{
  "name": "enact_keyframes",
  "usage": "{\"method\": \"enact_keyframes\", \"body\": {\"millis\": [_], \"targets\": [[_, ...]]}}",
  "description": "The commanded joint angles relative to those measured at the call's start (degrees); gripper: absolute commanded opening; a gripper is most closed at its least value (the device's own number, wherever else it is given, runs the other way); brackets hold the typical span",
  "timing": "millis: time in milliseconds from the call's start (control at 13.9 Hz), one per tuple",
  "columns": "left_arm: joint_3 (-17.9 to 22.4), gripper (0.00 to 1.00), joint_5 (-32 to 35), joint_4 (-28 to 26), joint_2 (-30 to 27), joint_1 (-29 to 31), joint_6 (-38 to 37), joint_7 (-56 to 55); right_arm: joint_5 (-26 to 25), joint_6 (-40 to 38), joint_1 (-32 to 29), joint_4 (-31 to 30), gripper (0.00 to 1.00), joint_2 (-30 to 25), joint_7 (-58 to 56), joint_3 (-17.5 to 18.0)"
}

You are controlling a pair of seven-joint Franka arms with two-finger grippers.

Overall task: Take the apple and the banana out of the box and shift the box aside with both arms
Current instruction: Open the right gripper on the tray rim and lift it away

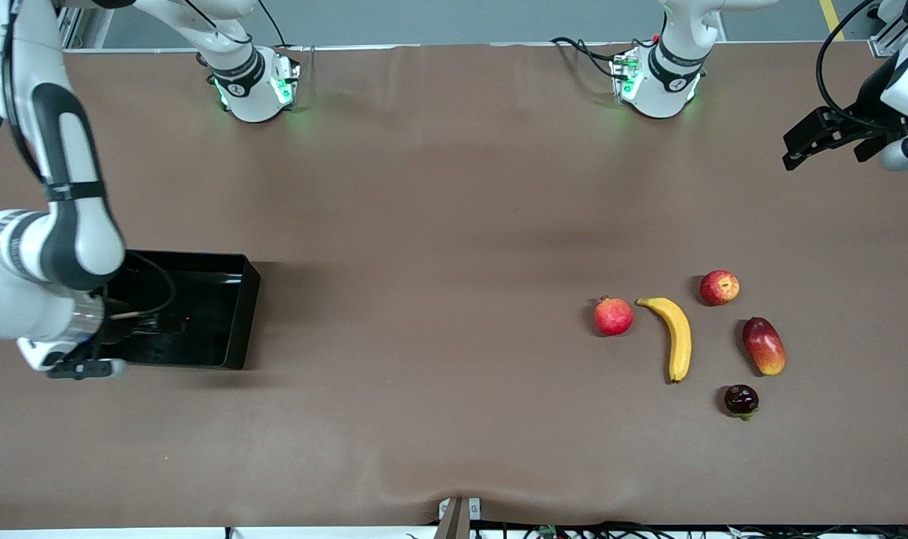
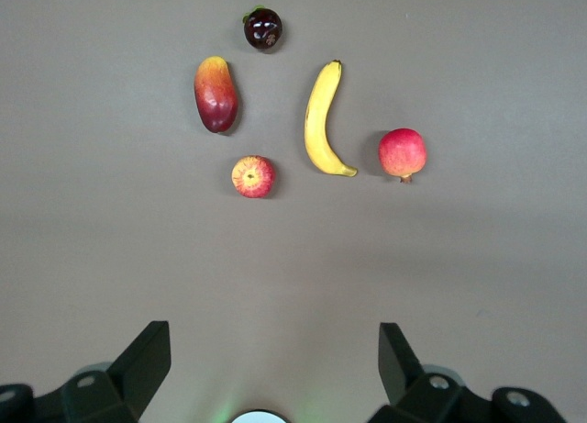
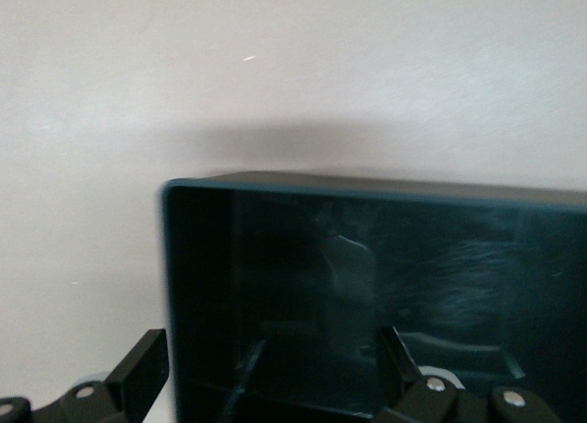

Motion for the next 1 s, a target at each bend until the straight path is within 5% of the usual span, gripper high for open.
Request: {"method": "enact_keyframes", "body": {"millis": [0,215,502,933], "targets": [[0.3,1.00,-1.0,-0.6,-0.7,0.3,0.1,0.7,-1.8,0.2,2.9,-5.3,1.00,-5.7,5.0,-0.6],[0.3,1.00,-0.2,-0.5,-0.6,0.2,0.1,0.1,-6.6,0.1,5.1,-7.9,1.00,-9.3,9.5,-0.5],[0.3,1.00,0.0,-0.5,-0.7,0.2,-0.3,0.1,-6.8,-0.2,5.3,-14.3,1.00,-17.5,9.4,-0.5],[0.1,1.00,0.0,-0.4,-1.1,0.2,-1.4,0.1,-8.5,-11.2,4.9,-10.6,1.00,-28.2,11.5,-0.6]]}}
